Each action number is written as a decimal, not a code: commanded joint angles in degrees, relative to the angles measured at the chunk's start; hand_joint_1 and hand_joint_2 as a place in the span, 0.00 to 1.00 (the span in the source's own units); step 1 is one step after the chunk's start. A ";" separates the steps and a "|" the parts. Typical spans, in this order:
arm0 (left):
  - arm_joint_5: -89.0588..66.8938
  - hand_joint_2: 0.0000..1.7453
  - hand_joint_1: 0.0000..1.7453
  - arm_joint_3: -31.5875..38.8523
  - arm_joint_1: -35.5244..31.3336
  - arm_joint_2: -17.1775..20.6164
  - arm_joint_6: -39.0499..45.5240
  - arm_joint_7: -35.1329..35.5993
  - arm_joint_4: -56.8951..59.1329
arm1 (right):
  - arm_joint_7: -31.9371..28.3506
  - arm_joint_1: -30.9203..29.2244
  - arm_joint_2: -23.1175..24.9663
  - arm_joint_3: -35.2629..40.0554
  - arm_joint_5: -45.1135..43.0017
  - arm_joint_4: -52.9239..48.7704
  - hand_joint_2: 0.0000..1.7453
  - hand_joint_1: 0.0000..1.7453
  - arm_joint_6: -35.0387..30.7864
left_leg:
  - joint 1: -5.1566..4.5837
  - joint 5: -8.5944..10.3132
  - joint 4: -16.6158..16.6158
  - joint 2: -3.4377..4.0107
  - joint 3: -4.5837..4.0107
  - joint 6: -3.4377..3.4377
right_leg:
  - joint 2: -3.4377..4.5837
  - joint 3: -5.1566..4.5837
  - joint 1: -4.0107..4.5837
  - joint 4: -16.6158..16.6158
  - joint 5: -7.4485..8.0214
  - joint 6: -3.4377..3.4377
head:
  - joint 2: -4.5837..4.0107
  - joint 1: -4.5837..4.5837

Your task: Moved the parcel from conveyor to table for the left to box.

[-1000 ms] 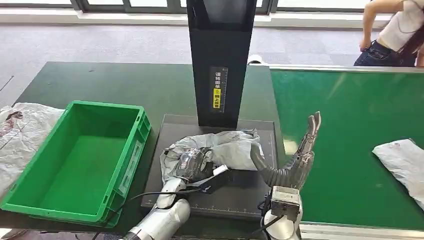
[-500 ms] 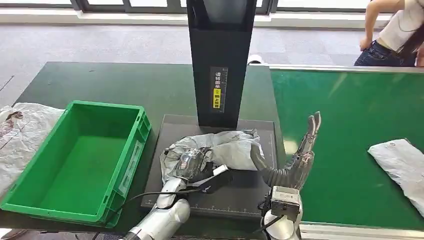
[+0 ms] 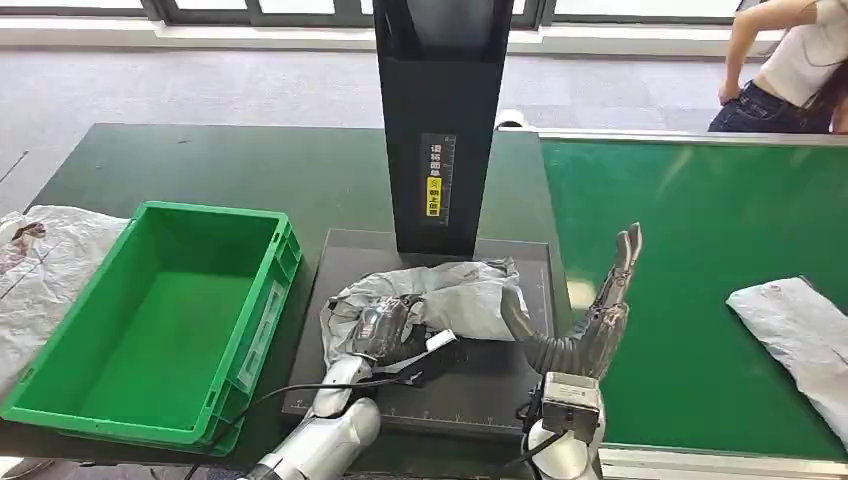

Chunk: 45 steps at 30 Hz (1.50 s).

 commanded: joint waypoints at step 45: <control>-16.29 1.00 1.00 46.61 0.18 2.87 4.15 -14.77 -34.69 | -0.13 3.53 -2.66 -5.96 -1.43 -0.92 1.00 0.00 0.35 | -0.01 0.36 -0.28 0.15 -0.14 -0.34 | 0.13 -0.42 0.10 -0.04 0.27 -0.29 | 0.00 -0.09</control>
